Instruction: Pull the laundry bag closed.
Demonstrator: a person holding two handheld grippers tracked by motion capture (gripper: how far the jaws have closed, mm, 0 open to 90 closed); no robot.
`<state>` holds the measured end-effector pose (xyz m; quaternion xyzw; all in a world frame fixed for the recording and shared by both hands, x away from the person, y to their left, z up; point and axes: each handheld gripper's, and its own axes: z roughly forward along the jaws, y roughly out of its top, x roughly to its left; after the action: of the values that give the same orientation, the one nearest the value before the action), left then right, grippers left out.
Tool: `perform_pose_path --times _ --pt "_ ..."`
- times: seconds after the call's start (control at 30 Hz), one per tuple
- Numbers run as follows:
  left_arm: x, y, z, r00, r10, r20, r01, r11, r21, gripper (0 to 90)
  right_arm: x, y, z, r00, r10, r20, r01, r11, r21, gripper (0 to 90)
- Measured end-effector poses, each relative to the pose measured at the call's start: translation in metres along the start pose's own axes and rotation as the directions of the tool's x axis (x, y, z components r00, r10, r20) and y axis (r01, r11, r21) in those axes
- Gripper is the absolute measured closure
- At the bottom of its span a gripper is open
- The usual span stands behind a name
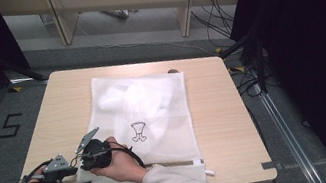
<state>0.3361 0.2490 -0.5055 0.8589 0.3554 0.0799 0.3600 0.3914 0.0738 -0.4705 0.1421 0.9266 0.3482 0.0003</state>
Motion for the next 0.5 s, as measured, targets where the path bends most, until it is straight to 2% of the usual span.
perform_pose_path --times 0.17,0.2,0.23,0.27,0.3,0.37,0.4,0.5 --pt "-0.0002 0.0004 0.0007 0.9997 -0.015 0.017 0.015 0.9999 -0.006 26.6 -0.0008 0.0001 -0.0038 1.0000 -0.003 0.009 0.003 1.000 0.001 81.8" --pt "-0.0019 -0.0001 0.0013 0.9974 -0.065 0.031 0.065 0.9979 -0.005 28.6 -0.0008 0.0003 -0.0040 0.9999 -0.009 0.012 0.009 1.000 0.000 81.8" --pt "-0.0019 -0.0001 0.0013 0.9974 -0.065 0.031 0.065 0.9979 -0.005 29.3 -0.0008 0.0003 -0.0040 0.9999 -0.009 0.012 0.009 1.000 0.000 81.8" --pt "-0.0012 0.0002 0.0024 0.9963 -0.071 0.048 0.072 0.9973 -0.016 29.3 -0.0008 0.0005 -0.0040 0.9999 -0.010 0.013 0.010 1.000 0.001 81.8" --pt "-0.0012 0.0004 0.0029 0.9936 -0.091 0.067 0.092 0.9956 -0.015 32.7 -0.0004 0.0010 -0.0041 0.9999 -0.012 0.005 0.012 1.000 -0.003 81.8" --pt "-0.0011 0.0009 0.0030 0.9916 -0.103 0.079 0.104 0.9944 -0.014 34.9 -0.0004 0.0010 -0.0042 0.9999 -0.013 0.004 0.013 1.000 -0.003 81.8" --pt "-0.0007 0.0013 0.0034 0.9882 -0.127 0.087 0.128 0.9916 -0.015 41.0 -0.0004 0.0008 -0.0045 0.9999 -0.012 0.002 0.012 1.000 -0.003 81.9" --pt "0.0015 0.0012 0.0027 0.9819 -0.167 0.090 0.168 0.9858 -0.006 51.4 0.0002 0.0005 -0.0054 1.0000 -0.007 0.000 0.007 1.000 -0.003 81.8"
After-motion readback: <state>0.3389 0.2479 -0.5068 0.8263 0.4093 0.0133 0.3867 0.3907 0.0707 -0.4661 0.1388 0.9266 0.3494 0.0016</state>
